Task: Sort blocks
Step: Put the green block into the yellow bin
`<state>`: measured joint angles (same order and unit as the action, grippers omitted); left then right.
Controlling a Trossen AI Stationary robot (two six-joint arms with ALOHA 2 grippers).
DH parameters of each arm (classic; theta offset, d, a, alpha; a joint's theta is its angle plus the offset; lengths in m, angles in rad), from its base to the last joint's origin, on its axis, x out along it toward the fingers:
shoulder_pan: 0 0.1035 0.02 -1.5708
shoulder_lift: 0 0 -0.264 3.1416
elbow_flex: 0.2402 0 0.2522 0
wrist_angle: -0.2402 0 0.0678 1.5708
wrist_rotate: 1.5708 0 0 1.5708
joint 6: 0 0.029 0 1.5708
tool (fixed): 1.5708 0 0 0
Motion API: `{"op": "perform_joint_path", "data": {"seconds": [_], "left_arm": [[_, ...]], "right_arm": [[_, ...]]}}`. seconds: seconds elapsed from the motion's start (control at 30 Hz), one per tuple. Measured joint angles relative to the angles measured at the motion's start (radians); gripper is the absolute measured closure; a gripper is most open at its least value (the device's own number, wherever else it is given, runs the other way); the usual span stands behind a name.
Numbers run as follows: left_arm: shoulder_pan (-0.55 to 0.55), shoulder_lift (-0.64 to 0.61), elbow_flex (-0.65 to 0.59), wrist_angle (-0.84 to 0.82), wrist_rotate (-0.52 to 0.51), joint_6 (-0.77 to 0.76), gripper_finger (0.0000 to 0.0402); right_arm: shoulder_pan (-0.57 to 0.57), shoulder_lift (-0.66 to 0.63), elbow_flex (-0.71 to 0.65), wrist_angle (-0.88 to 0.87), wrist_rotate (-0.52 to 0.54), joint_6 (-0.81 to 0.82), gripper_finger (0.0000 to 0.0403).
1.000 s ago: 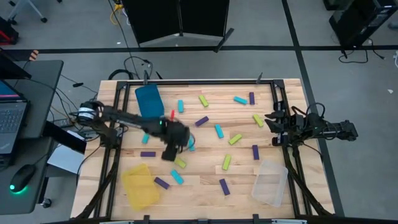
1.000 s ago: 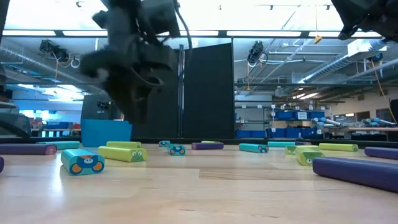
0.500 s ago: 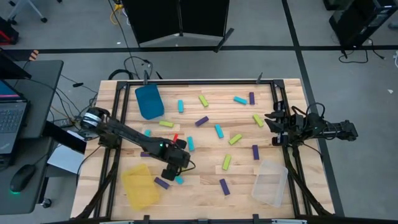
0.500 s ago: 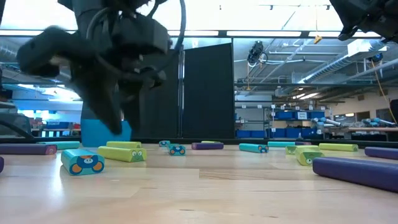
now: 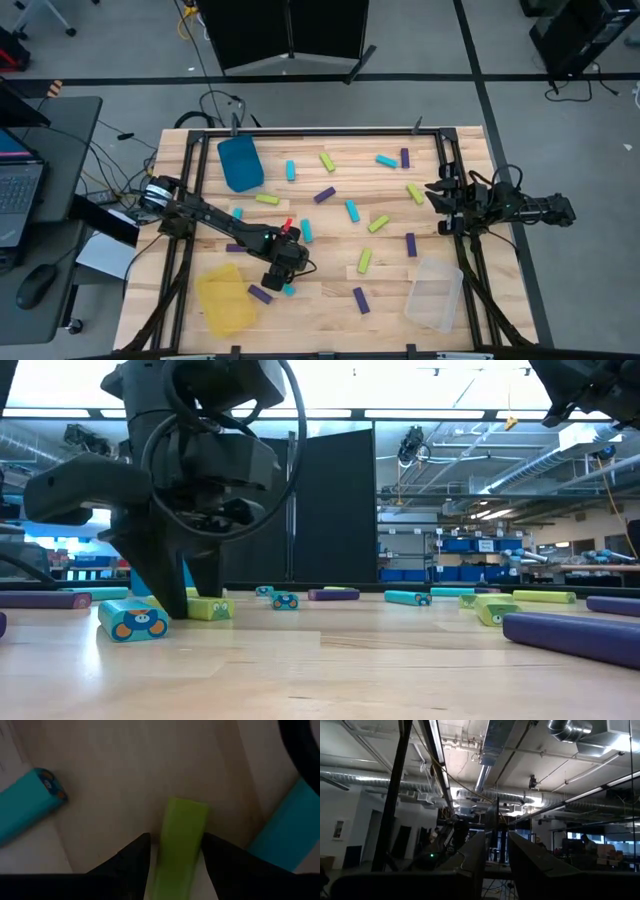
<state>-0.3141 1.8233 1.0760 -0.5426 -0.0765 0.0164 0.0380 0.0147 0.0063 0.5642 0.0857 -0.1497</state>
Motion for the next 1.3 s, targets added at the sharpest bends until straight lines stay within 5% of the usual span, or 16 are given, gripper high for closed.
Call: {"op": "perform_joint_path", "data": {"seconds": [0.2, 0.43, 0.93, 1.3], "left_arm": [[0.0, 0.001, 0.0, 0.002, -0.006, 0.002, 0.022], [0.0, 0.001, -0.001, 0.002, -0.008, 0.003, 0.0298], [0.002, -0.019, 0.088, -0.002, -0.091, 0.024, 0.0299], [-0.005, -0.253, 0.098, 0.052, -0.138, 0.036, 0.0299]], "right_arm": [[0.0, 0.0, 0.0, -0.001, 0.0, 0.0, 0.0309], [0.0, 0.0, 0.0, -0.001, 0.0, -0.002, 0.0309], [0.0, 0.0, 0.0, 0.0, 0.0, -0.002, 0.0309], [0.0, 0.0, 0.0, 0.002, 0.0, -0.002, 0.0309]]}}
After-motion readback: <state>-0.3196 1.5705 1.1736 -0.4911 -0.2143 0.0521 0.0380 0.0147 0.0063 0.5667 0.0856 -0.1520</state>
